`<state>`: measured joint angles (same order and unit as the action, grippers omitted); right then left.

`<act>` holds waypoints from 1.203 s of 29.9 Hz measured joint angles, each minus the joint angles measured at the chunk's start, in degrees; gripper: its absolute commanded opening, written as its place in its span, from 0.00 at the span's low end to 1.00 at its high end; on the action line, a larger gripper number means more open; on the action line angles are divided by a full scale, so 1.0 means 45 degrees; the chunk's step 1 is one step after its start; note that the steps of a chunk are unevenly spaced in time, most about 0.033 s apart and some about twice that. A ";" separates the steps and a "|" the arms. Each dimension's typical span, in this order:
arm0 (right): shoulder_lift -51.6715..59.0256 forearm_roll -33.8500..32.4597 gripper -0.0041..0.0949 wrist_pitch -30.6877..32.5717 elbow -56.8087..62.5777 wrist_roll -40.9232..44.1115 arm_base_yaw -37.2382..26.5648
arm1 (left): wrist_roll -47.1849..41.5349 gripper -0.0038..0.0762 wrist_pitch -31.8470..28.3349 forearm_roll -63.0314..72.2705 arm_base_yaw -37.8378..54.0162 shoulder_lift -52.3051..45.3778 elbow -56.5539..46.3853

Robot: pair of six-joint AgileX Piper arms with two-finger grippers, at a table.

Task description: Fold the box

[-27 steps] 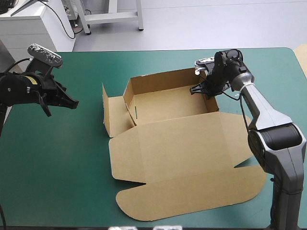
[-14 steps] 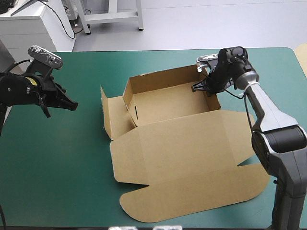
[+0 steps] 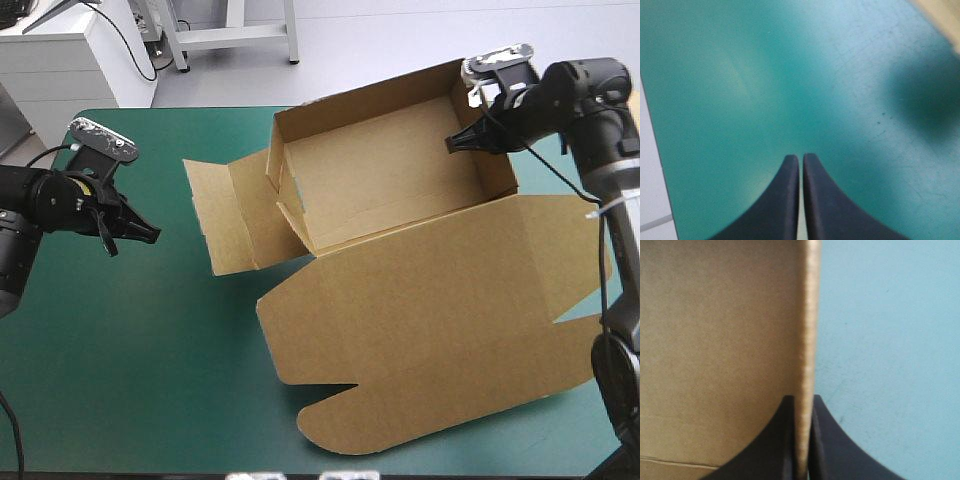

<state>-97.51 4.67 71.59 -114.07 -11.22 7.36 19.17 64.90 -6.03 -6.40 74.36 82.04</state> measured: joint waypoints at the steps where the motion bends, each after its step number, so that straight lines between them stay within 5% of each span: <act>1: 0.0209 0.0056 0.02 0.0000 0.0038 -0.0077 -0.0167 | -0.0187 0.06 -0.0163 -0.0225 0.0000 0.0005 -0.0156; 7: 0.1466 0.1088 0.02 0.0000 0.0816 -0.0743 -0.1537 | -0.0356 0.07 -0.1397 0.0831 0.0731 0.0135 -0.0826; 17: 0.1918 0.1917 0.02 0.0000 0.1648 -0.0983 -0.2101 | 0.3944 0.07 -0.1409 0.9045 0.4271 0.1993 -0.0913; 28: 0.1928 0.2693 0.02 0.0000 0.1648 -0.1019 -0.2106 | 0.6846 0.05 -0.0121 1.4357 0.4301 0.4676 -0.1303; 36: 0.1928 0.3467 0.02 0.0000 0.1648 -0.1162 -0.2106 | 0.7996 0.04 -0.0044 1.5482 0.2727 0.5501 -0.1303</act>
<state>-88.84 20.27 71.59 -106.65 -16.45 -2.12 55.15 64.70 63.64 5.87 99.12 76.17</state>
